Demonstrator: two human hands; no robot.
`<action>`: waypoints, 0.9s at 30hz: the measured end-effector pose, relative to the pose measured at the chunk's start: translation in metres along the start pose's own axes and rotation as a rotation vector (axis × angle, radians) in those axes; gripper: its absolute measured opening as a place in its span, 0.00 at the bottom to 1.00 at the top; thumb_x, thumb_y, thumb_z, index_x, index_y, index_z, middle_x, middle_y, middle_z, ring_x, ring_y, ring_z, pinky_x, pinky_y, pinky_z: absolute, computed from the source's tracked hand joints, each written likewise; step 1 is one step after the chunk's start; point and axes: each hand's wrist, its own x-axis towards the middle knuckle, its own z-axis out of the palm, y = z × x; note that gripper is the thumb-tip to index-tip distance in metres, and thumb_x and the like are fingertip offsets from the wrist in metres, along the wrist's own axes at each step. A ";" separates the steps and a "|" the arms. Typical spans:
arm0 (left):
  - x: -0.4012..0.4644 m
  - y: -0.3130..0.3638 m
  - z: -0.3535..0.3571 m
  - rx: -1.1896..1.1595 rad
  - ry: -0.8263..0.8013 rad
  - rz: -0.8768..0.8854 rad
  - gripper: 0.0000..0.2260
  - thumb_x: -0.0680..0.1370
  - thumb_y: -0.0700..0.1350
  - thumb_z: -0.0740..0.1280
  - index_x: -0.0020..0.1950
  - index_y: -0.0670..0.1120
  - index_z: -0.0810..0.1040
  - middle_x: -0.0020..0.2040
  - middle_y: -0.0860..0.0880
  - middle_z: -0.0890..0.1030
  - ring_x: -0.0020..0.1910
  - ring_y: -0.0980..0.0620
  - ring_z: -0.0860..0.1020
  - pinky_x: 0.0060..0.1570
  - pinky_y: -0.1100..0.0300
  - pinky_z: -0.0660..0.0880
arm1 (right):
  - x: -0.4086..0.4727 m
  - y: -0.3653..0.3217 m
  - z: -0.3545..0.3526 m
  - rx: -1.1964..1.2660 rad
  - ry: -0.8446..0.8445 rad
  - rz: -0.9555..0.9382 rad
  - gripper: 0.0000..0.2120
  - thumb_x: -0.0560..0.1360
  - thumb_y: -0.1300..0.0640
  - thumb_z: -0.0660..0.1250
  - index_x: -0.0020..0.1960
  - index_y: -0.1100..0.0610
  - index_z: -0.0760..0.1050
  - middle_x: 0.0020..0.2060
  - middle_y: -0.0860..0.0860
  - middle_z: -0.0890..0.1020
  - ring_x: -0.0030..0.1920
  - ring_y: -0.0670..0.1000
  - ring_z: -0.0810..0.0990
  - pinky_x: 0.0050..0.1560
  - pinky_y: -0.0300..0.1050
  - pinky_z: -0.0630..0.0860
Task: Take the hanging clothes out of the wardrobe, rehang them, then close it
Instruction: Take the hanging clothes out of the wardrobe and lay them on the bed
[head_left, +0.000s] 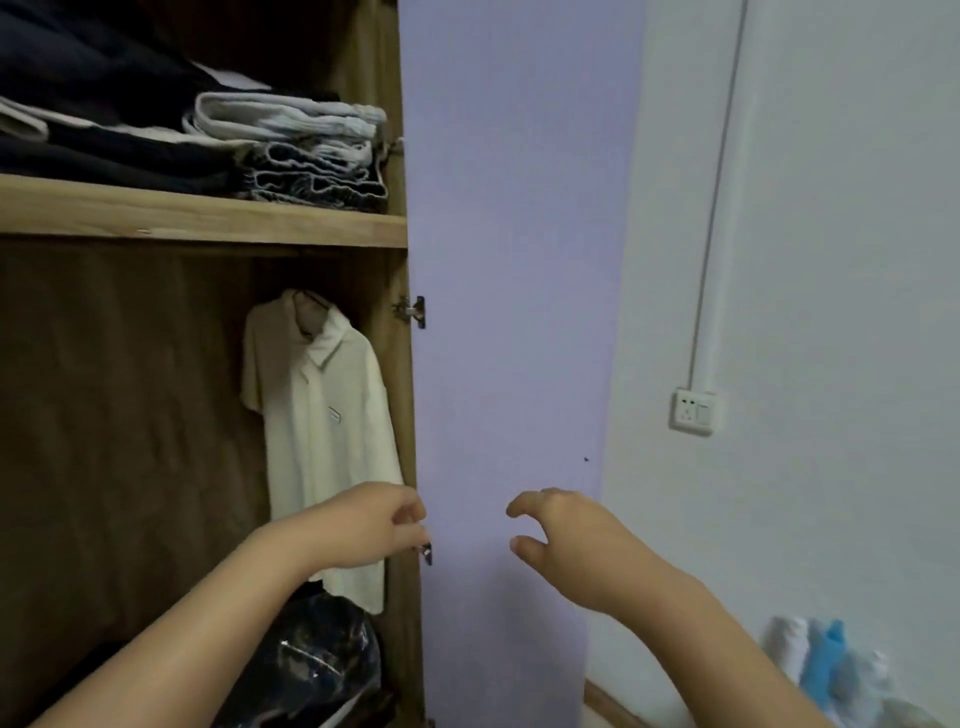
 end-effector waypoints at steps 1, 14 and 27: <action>0.007 -0.011 -0.006 -0.006 0.025 -0.008 0.15 0.78 0.52 0.63 0.62 0.47 0.73 0.57 0.51 0.76 0.55 0.54 0.75 0.54 0.64 0.71 | 0.014 -0.007 0.004 0.007 -0.001 -0.010 0.19 0.80 0.52 0.57 0.71 0.52 0.64 0.68 0.50 0.69 0.68 0.51 0.67 0.65 0.43 0.65; 0.094 -0.130 -0.071 -0.014 0.194 -0.207 0.16 0.78 0.53 0.62 0.64 0.49 0.73 0.58 0.51 0.76 0.55 0.54 0.75 0.54 0.62 0.73 | 0.202 -0.050 0.025 0.036 0.025 -0.180 0.19 0.79 0.53 0.58 0.70 0.52 0.67 0.66 0.51 0.72 0.66 0.52 0.70 0.63 0.44 0.69; 0.184 -0.214 -0.120 0.013 0.339 -0.326 0.17 0.78 0.53 0.63 0.64 0.48 0.73 0.58 0.51 0.78 0.55 0.54 0.76 0.57 0.58 0.74 | 0.395 -0.061 0.028 0.117 0.187 -0.286 0.22 0.79 0.53 0.59 0.72 0.53 0.63 0.65 0.53 0.72 0.63 0.55 0.72 0.60 0.48 0.72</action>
